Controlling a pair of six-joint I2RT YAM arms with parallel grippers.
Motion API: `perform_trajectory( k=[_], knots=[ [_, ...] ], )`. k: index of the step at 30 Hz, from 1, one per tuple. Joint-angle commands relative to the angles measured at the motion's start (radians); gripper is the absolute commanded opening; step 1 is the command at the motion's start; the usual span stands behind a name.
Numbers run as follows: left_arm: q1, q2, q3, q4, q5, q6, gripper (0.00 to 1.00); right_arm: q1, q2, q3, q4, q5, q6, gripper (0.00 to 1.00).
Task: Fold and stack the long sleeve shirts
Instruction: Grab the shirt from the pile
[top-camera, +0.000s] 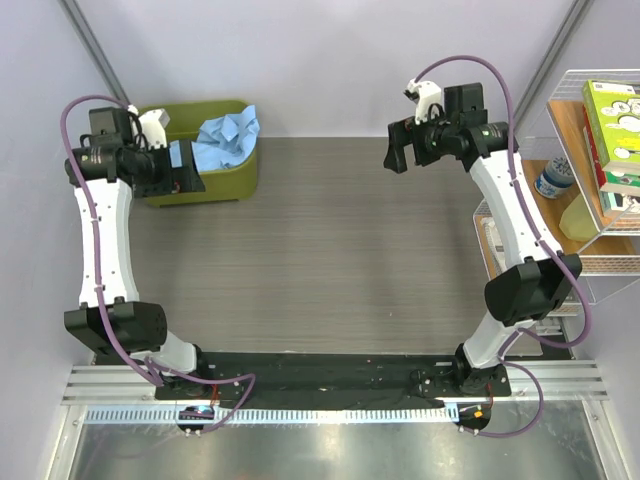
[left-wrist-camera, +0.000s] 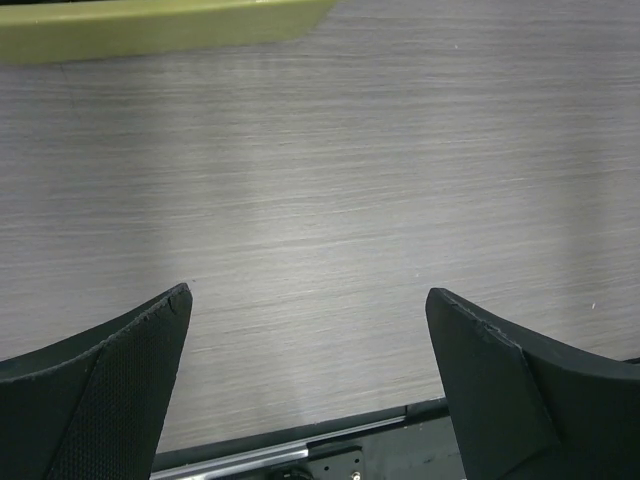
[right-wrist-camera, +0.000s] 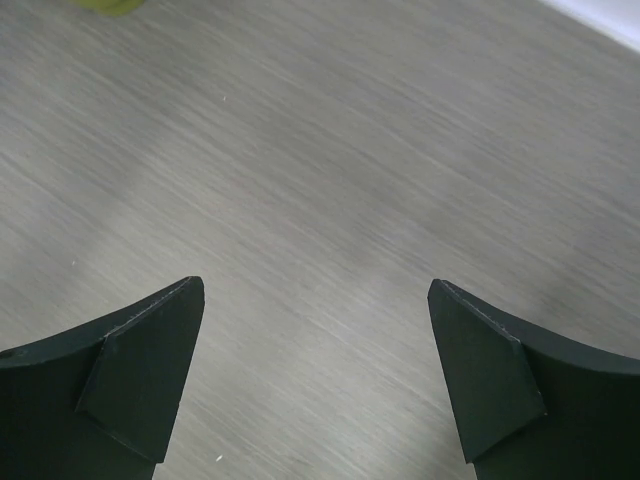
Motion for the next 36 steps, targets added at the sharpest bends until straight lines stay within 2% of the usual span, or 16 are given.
perform_trajectory(
  k=[1,5,10,16,23,28,30,36],
  knots=[
    [0.0,-0.015,0.023,0.019,-0.01,-0.003,1.0,0.004,-0.044,-0.012,0.013,-0.027,0.008,1.0],
    [0.0,0.029,0.094,0.007,-0.027,-0.004,1.0,0.002,-0.041,-0.017,0.007,-0.017,-0.008,1.0],
    [0.0,0.083,0.196,0.067,-0.067,-0.015,1.0,0.002,-0.052,-0.032,0.004,0.009,-0.031,0.99],
    [0.0,0.287,0.399,0.171,-0.154,-0.033,1.0,0.002,-0.072,-0.061,-0.002,0.053,-0.062,1.0],
    [-0.007,0.506,0.436,0.404,-0.188,-0.07,1.0,0.001,-0.128,-0.123,-0.006,0.105,-0.1,1.0],
    [-0.026,0.705,0.537,0.432,-0.202,-0.059,1.0,0.004,-0.141,-0.138,-0.012,0.139,-0.125,1.0],
    [-0.042,0.749,0.539,0.465,-0.26,-0.035,1.0,0.002,-0.138,-0.141,-0.012,0.153,-0.136,1.0],
    [-0.042,0.897,0.547,0.564,-0.279,-0.018,1.0,0.002,-0.109,-0.158,-0.019,0.17,-0.151,1.0]
  ],
)
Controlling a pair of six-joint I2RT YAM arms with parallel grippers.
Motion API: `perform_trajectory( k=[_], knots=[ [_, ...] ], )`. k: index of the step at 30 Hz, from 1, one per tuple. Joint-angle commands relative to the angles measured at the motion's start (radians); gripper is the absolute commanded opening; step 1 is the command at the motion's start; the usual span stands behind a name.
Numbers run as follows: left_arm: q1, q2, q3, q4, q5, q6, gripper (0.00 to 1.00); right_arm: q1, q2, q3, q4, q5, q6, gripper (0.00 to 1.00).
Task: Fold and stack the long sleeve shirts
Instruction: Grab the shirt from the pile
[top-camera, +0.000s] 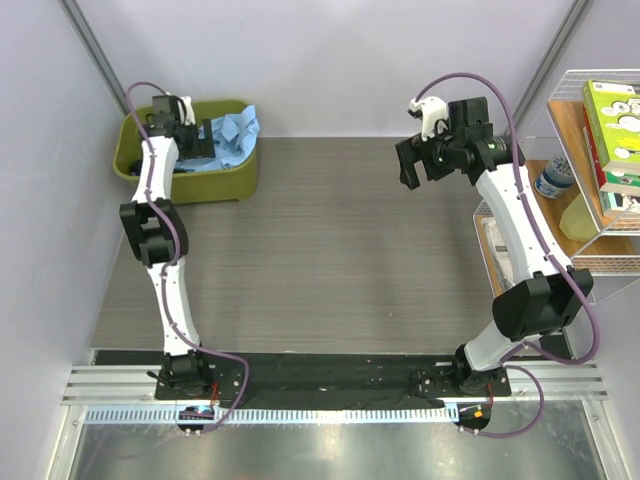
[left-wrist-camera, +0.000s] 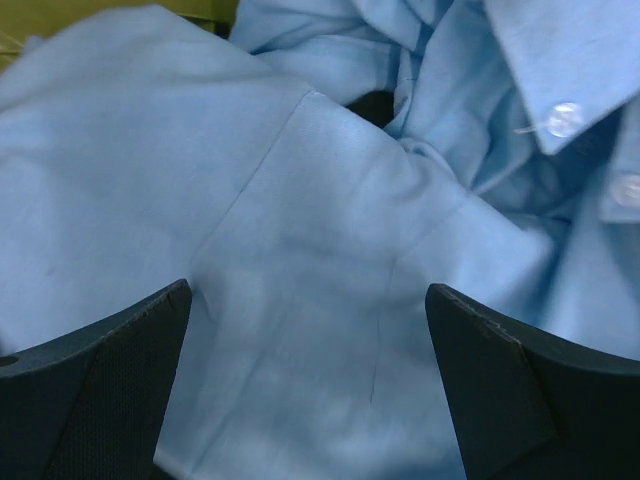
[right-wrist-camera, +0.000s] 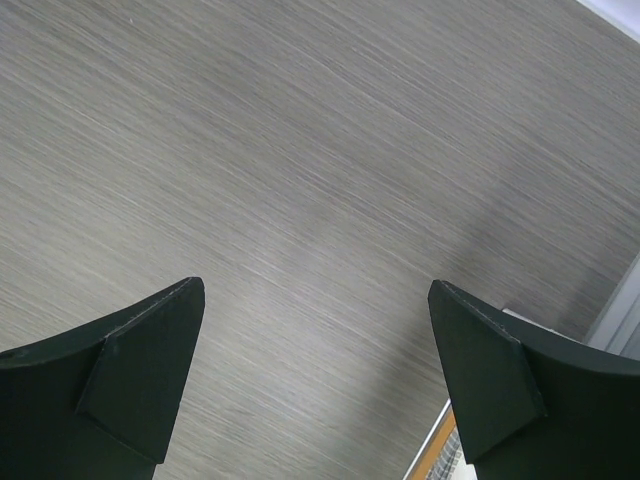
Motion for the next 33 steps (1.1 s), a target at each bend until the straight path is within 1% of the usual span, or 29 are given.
perform_trajectory(
  k=[1,6,8,11,12,14,15,16,17,18,19,20,22,23,26,30,31,33],
  knots=[
    [-0.006,0.068,0.058,0.129,-0.031,0.035,1.0,-0.001,0.005,-0.007,0.001,0.027,-0.027,1.0],
    [-0.02,0.186,0.11,0.135,-0.064,0.069,1.0,-0.001,0.024,-0.01,-0.012,0.049,-0.037,1.0],
    [-0.025,0.205,0.115,0.152,-0.063,0.077,1.0,0.001,0.029,-0.01,-0.013,0.058,-0.041,1.0],
    [-0.023,0.219,0.124,0.191,-0.065,0.075,0.77,-0.001,0.03,-0.005,-0.015,0.072,-0.044,1.0],
    [-0.023,0.213,0.133,0.199,-0.06,0.074,0.52,-0.001,0.029,-0.005,-0.015,0.073,-0.044,1.0],
    [-0.022,0.202,0.156,0.211,-0.046,0.068,0.3,-0.001,0.026,-0.005,-0.015,0.072,-0.046,1.0],
    [-0.022,0.19,0.187,0.215,-0.048,0.063,0.14,-0.001,0.024,-0.007,-0.015,0.073,-0.046,1.0],
    [-0.022,0.155,0.202,0.221,-0.051,0.052,0.05,-0.002,0.022,-0.008,-0.015,0.069,-0.044,1.0],
    [-0.02,0.124,0.206,0.245,-0.048,0.049,0.0,-0.002,0.016,-0.008,-0.013,0.063,-0.043,1.0],
    [-0.02,0.09,0.2,0.268,-0.042,0.049,0.0,-0.001,0.015,-0.01,-0.012,0.058,-0.041,1.0],
    [-0.02,0.008,0.19,0.294,-0.034,0.049,0.0,-0.001,0.012,-0.013,-0.01,0.054,-0.038,1.0],
    [-0.02,-0.037,0.166,0.348,-0.031,0.02,0.0,-0.001,0.01,-0.013,-0.009,0.041,-0.032,1.0],
    [-0.022,-0.124,0.143,0.397,0.014,-0.003,0.0,-0.001,0.004,-0.016,-0.001,0.028,-0.024,1.0],
    [-0.02,-0.198,0.129,0.423,0.032,-0.017,0.0,-0.002,0.003,-0.017,0.002,0.014,-0.018,1.0],
    [-0.022,-0.307,0.135,0.475,0.121,-0.107,0.0,-0.001,0.004,-0.019,0.008,-0.011,-0.011,1.0],
    [-0.043,-0.393,0.156,0.517,0.195,-0.227,0.0,-0.001,0.015,-0.007,0.014,-0.055,0.012,1.0],
    [-0.061,-0.41,0.161,0.543,0.222,-0.282,0.0,-0.002,0.019,0.001,0.017,-0.061,0.018,1.0],
    [-0.088,-0.451,0.17,0.576,0.245,-0.328,0.0,-0.001,0.024,0.009,0.02,-0.084,0.034,1.0]
  ],
)
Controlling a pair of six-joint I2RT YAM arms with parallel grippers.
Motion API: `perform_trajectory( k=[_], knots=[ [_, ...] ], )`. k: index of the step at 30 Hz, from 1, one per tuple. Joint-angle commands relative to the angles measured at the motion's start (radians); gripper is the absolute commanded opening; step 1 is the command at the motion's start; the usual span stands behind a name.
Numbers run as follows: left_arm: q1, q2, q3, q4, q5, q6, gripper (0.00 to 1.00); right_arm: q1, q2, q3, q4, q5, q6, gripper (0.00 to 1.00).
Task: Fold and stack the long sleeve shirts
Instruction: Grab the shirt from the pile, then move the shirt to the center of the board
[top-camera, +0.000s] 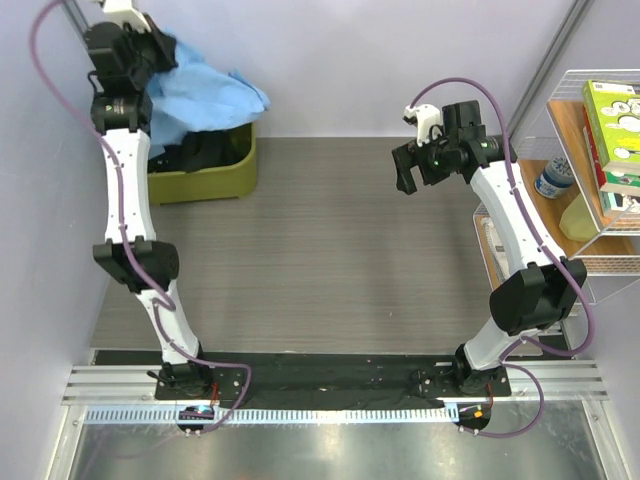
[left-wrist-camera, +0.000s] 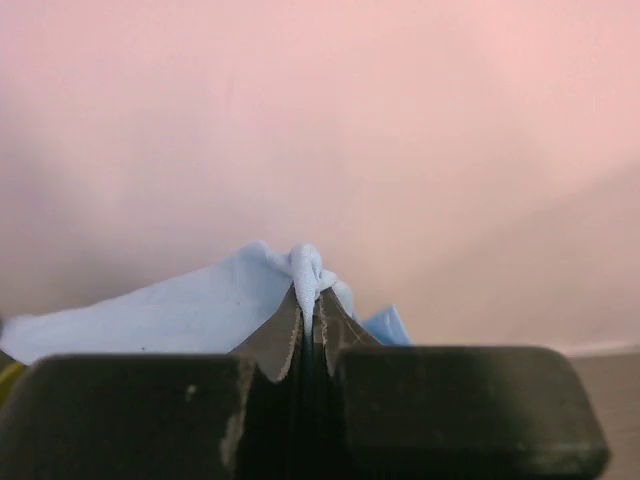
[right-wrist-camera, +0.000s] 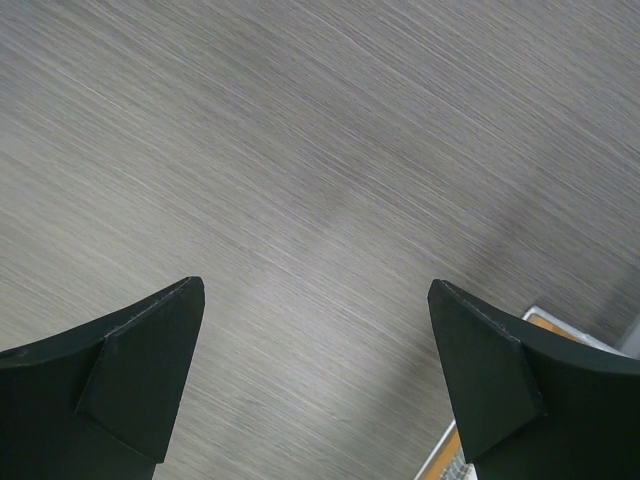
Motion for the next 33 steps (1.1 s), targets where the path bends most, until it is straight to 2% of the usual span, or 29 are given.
perform_trajectory(
  k=[1,2,8,14,21,26,31,33],
  knots=[
    [-0.068,-0.121,0.054,0.222,0.123,-0.16,0.0,-0.002,-0.015,0.036,0.04,-0.072,0.044,1.0],
    [-0.124,-0.132,0.054,0.235,0.126,-0.148,0.0,-0.002,-0.011,0.04,0.04,-0.078,0.047,1.0],
    [-0.301,-0.193,0.067,0.29,0.108,-0.095,0.0,0.0,-0.011,0.059,0.044,-0.11,0.07,1.0],
    [-0.448,-0.233,0.072,0.337,0.152,-0.134,0.0,-0.002,-0.031,0.047,0.052,-0.111,0.092,1.0],
    [-0.622,-0.247,0.127,0.481,0.04,-0.113,0.0,-0.023,-0.039,0.039,0.06,-0.122,0.121,1.0],
    [-0.741,-0.242,0.167,0.589,-0.049,0.014,0.0,-0.046,-0.034,0.039,0.068,-0.127,0.141,1.0],
    [-0.807,-0.231,0.196,0.672,-0.092,0.148,0.01,-0.059,-0.036,0.033,0.071,-0.127,0.147,1.0],
    [-0.855,-0.225,0.212,0.716,-0.093,0.265,0.01,-0.065,-0.034,0.033,0.072,-0.125,0.15,1.0]
  ],
)
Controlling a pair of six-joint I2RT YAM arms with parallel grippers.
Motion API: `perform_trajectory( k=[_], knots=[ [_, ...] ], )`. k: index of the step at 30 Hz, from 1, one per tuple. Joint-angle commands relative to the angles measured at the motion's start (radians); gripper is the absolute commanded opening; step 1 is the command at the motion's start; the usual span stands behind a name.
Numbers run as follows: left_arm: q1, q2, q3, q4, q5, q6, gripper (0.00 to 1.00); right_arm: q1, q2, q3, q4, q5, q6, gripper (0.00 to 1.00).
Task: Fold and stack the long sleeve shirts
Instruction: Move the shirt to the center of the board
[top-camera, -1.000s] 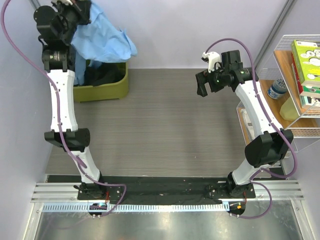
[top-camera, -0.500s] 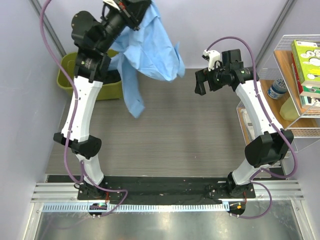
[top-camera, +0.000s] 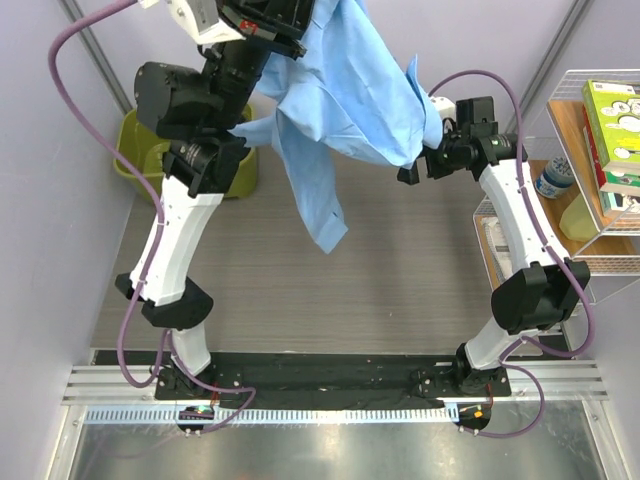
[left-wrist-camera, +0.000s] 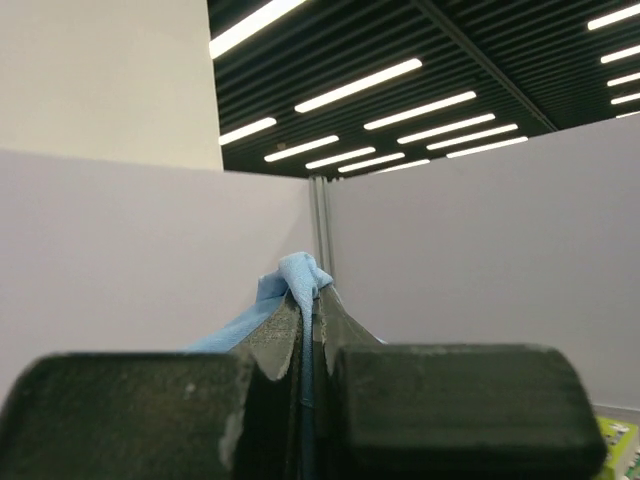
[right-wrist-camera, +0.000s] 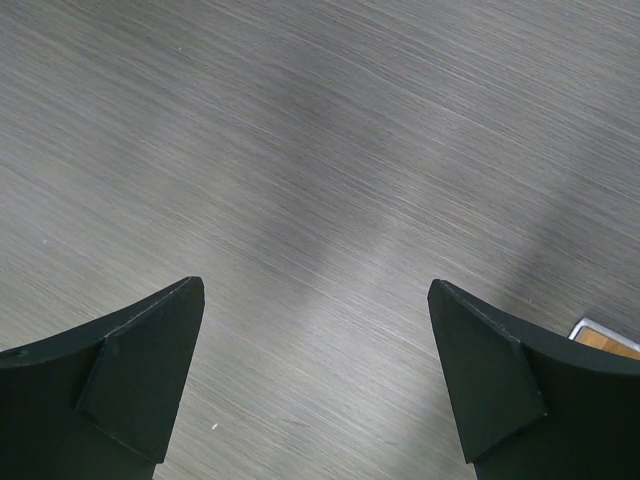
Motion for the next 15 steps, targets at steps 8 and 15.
perform_trajectory(
  k=[8,15],
  knots=[
    [-0.178,-0.045,0.045,0.28,0.027,0.353,0.0,-0.019,-0.016,0.037,0.037,-0.018,0.019,1.0],
    [-0.169,-0.031,-0.042,0.27,-0.065,0.52,0.0,-0.019,-0.003,0.045,0.039,-0.014,0.021,1.0]
  ],
)
